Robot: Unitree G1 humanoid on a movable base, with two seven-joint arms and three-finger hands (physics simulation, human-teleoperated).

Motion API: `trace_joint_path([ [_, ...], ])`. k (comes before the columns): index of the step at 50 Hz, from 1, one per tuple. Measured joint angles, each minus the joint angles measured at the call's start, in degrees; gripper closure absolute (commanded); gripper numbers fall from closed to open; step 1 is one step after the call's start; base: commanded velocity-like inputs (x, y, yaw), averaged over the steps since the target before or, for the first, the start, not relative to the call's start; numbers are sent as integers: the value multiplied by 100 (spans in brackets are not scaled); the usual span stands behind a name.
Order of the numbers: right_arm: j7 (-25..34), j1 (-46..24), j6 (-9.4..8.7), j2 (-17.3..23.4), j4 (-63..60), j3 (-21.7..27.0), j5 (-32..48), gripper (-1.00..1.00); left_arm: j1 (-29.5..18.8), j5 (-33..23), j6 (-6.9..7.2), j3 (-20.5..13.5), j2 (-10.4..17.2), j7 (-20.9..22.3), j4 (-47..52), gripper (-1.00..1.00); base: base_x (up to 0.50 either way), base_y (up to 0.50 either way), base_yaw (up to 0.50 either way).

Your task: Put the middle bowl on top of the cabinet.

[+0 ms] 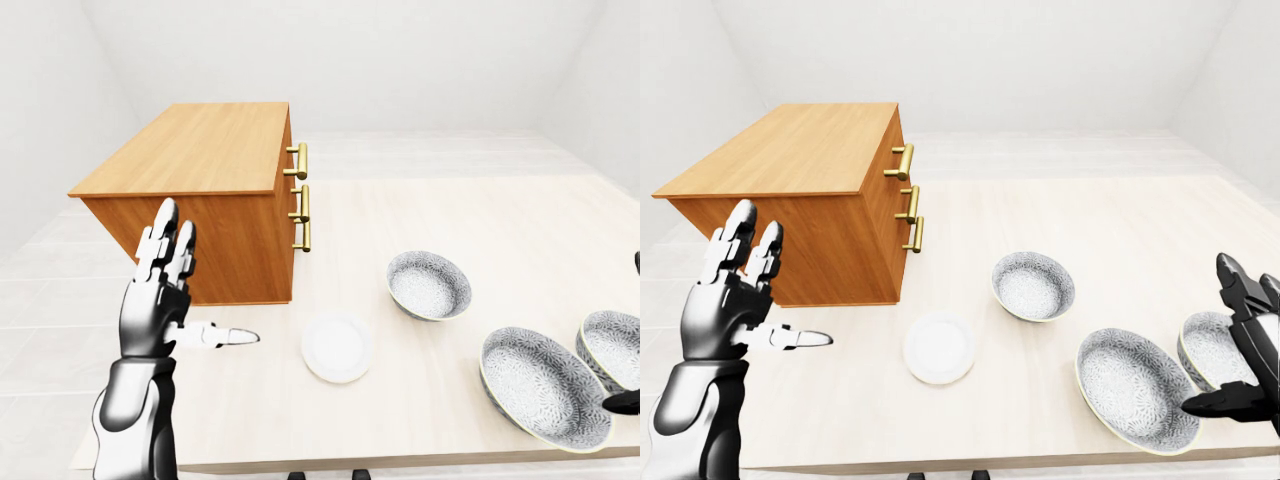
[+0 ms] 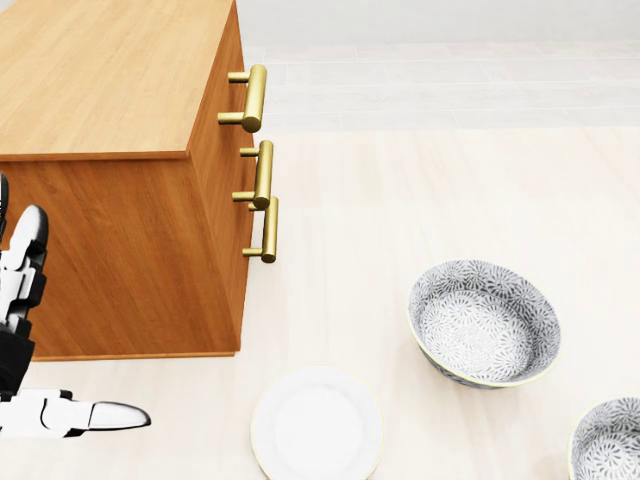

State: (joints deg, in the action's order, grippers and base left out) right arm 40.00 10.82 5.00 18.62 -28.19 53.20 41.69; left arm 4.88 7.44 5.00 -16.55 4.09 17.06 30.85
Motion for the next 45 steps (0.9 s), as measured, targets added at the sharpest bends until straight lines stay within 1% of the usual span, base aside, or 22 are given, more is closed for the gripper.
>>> trace_joint_path([
  [6,0,-10,0,138,188,222,278,-100,-40,1,0,-22,24,-28,84,-100,0,0,0],
  [13,0,-51,0,263,300,346,484,-100,-52,12,0,-39,24,-38,158,-100,0,0,0],
  [27,-107,3,0,270,793,297,1149,-100,-73,20,0,-5,27,-11,81,-100,0,0,0],
  [45,-531,127,0,300,1263,275,1638,-100,-104,67,0,106,14,-4,253,-100,0,0,0],
])
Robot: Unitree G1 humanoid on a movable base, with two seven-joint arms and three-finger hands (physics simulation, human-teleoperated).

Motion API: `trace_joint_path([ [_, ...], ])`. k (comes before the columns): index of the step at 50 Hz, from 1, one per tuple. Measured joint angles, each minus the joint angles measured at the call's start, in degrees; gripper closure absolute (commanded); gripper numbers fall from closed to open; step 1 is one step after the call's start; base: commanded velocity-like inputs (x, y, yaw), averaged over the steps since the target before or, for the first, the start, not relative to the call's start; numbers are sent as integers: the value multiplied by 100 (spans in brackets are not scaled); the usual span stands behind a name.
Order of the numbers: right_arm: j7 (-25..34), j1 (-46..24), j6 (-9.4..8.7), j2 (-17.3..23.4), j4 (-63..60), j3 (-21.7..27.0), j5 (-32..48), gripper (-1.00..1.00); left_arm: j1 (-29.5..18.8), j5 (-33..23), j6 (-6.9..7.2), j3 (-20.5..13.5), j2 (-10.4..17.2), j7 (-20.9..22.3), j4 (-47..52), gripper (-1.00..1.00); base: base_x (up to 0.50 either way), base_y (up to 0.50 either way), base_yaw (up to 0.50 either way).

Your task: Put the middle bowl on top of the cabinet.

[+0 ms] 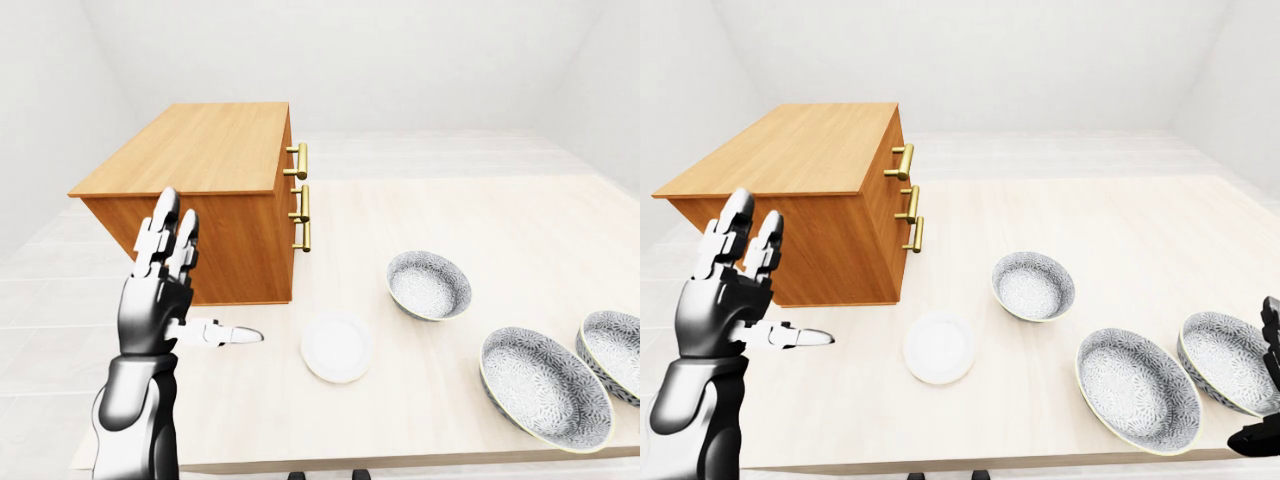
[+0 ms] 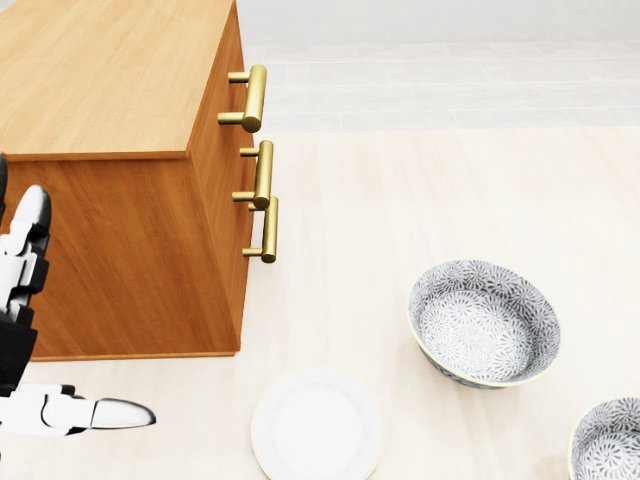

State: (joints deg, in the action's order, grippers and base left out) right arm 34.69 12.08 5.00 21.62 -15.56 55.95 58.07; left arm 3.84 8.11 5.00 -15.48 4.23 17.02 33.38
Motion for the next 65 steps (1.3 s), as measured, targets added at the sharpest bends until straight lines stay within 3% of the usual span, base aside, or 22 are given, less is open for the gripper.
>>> trace_joint_path([
  [22,-917,-55,0,228,510,-161,846,-100,72,91,0,-149,12,61,176,-100,0,0,0],
  [48,-2146,-323,0,639,1409,-873,1936,-100,152,150,0,-352,-19,136,441,-100,0,0,0],
  [65,-2392,-322,0,731,1634,-1114,2142,-100,127,188,0,-411,-14,143,342,-100,0,0,0],
])
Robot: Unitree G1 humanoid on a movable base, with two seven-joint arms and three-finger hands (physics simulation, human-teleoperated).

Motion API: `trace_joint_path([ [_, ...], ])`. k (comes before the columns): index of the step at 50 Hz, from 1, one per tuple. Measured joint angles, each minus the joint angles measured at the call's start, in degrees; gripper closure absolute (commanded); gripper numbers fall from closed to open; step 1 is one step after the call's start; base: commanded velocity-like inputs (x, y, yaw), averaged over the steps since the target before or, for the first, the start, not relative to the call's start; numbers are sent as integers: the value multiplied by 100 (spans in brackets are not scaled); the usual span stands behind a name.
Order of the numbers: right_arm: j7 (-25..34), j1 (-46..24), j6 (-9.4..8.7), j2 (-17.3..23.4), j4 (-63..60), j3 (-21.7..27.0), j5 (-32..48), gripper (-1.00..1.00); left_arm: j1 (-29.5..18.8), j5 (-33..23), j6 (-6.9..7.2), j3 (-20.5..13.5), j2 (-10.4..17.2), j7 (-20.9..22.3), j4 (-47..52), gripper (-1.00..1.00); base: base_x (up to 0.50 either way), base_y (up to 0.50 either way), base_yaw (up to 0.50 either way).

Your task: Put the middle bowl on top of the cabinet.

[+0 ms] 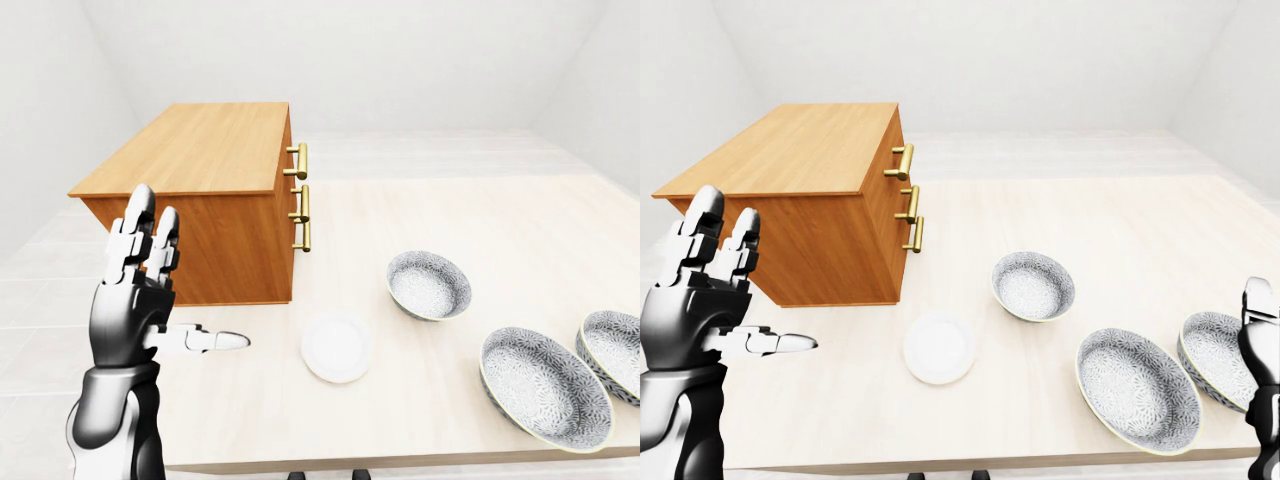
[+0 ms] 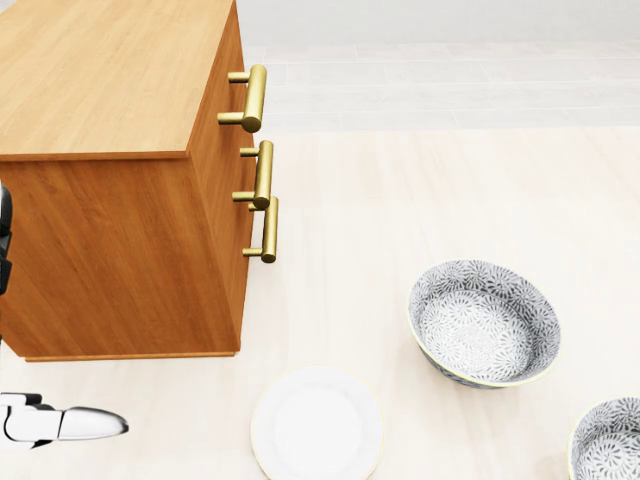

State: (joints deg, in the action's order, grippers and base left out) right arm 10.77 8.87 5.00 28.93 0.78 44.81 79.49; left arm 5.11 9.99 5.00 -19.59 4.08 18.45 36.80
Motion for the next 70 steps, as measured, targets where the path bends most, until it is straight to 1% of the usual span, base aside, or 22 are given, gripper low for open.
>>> trace_joint_path([
  [25,-155,-47,0,-11,285,-261,52,-100,52,61,0,-41,3,19,41,-100,0,0,0],
  [35,-398,-77,-22,18,660,-462,46,-100,105,69,0,-68,-24,48,129,-100,0,0,0],
  [48,-718,-30,-101,51,1039,-668,-54,-100,105,197,0,-186,-32,23,346,-100,0,0,0],
  [63,-988,96,-119,43,1281,-729,-198,-100,40,180,0,-191,-16,-16,317,-100,0,0,0],
  [70,-1268,114,-113,49,1614,-785,-271,-100,-1,193,0,-205,8,-41,271,-100,0,0,0],
])
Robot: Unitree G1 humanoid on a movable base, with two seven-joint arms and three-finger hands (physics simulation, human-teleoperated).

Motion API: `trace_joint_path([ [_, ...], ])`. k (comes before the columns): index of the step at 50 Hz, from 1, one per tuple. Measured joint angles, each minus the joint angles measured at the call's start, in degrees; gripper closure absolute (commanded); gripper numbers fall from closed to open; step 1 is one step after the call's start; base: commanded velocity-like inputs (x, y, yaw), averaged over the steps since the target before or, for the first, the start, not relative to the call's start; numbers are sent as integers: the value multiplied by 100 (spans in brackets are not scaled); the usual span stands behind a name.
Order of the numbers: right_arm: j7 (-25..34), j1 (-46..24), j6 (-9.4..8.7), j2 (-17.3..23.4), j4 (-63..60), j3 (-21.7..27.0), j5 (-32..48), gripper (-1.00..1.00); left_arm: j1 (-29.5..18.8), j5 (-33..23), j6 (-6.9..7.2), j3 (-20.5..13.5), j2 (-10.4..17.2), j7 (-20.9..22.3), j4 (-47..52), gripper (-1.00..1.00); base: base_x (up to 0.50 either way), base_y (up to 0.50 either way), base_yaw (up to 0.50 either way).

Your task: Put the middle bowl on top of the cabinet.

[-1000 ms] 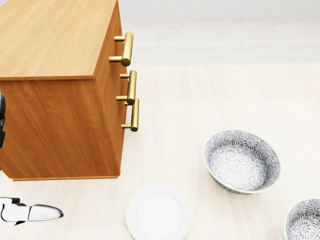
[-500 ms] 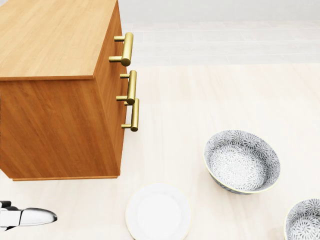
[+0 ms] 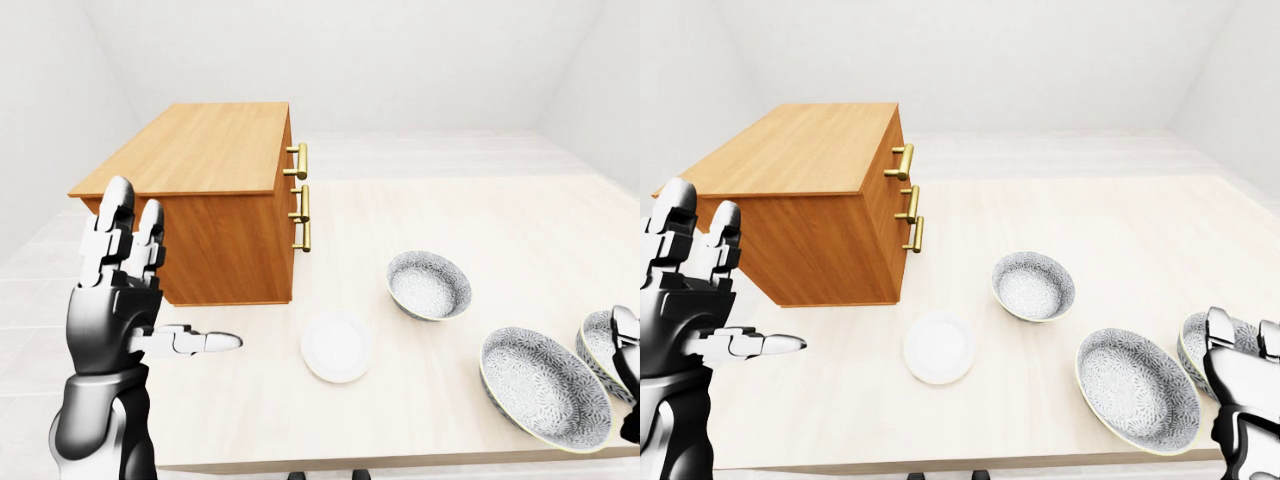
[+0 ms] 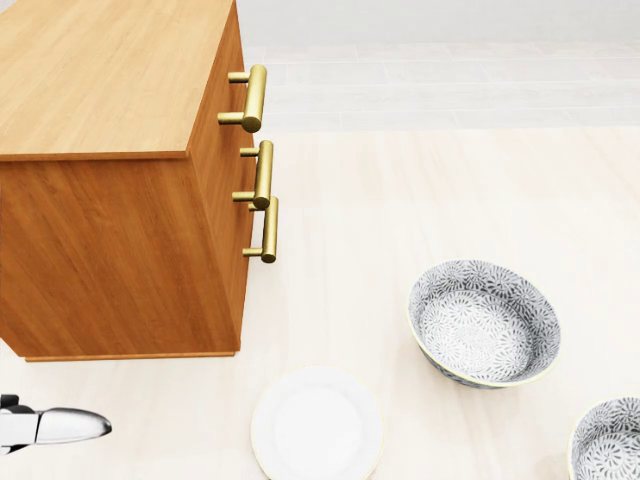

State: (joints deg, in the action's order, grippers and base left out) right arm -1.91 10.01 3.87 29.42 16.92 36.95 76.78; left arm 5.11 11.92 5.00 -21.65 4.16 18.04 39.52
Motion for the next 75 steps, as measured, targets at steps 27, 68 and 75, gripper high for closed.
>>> trace_joint_path([
  [27,-702,-6,-14,272,1021,-398,-465,-100,-52,-22,0,50,24,-98,-168,-100,0,0,0],
  [68,-784,29,-83,393,1167,-606,-617,100,-8,-54,0,76,12,-124,-92,-100,0,0,0],
  [75,-679,49,-77,374,1098,-609,-647,100,5,-68,0,70,7,-115,-92,-100,0,0,0],
])
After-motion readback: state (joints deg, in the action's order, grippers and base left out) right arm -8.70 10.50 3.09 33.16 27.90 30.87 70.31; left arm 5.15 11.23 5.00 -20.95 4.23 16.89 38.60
